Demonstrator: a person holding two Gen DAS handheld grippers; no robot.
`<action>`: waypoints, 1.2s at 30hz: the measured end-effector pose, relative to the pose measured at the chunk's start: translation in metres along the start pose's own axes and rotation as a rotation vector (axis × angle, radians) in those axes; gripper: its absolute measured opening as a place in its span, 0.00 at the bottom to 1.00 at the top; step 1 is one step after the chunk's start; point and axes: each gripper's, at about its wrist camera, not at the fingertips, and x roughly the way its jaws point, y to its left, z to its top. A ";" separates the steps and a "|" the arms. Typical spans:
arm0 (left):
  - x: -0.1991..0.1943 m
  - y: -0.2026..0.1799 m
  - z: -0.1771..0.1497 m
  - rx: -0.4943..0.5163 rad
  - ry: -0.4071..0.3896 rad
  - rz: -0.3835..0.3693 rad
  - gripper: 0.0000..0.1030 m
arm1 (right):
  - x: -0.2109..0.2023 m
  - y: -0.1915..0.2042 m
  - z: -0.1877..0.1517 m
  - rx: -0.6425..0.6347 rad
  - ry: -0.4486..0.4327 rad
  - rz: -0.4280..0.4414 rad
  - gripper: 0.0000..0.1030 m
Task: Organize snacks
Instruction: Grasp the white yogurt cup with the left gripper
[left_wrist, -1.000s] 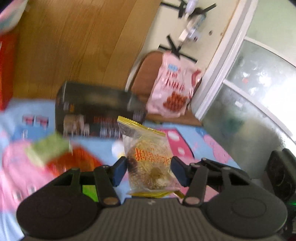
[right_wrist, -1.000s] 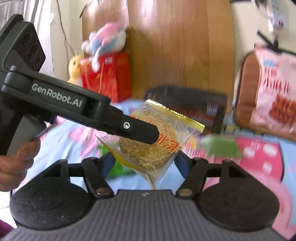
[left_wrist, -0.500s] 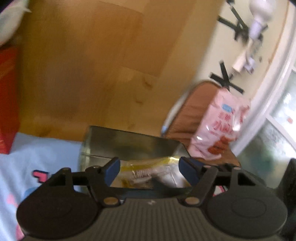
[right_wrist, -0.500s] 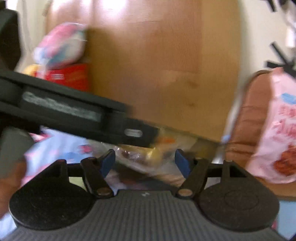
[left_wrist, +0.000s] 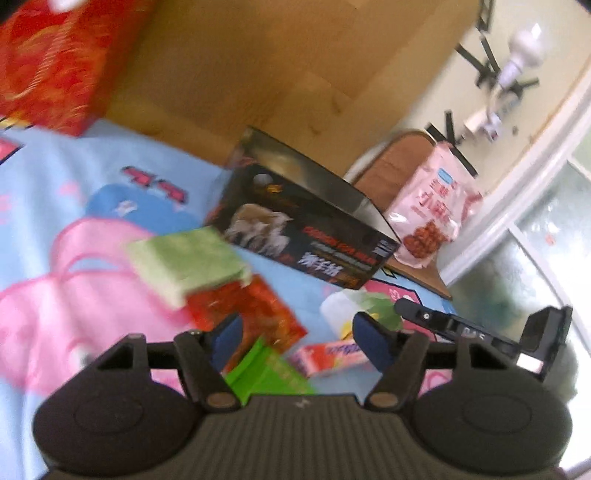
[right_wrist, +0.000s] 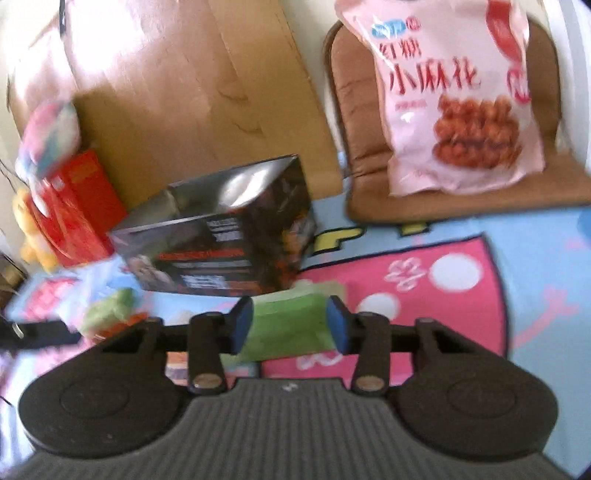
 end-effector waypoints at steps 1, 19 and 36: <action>-0.009 0.004 -0.002 -0.009 -0.013 0.011 0.64 | -0.002 0.006 -0.003 0.000 -0.004 0.036 0.44; -0.094 0.043 -0.051 -0.049 -0.078 0.056 0.64 | -0.003 0.140 -0.037 -0.500 -0.087 0.138 0.48; -0.087 0.051 -0.048 -0.037 -0.035 0.030 0.69 | -0.008 0.221 -0.113 -0.850 0.079 0.404 0.55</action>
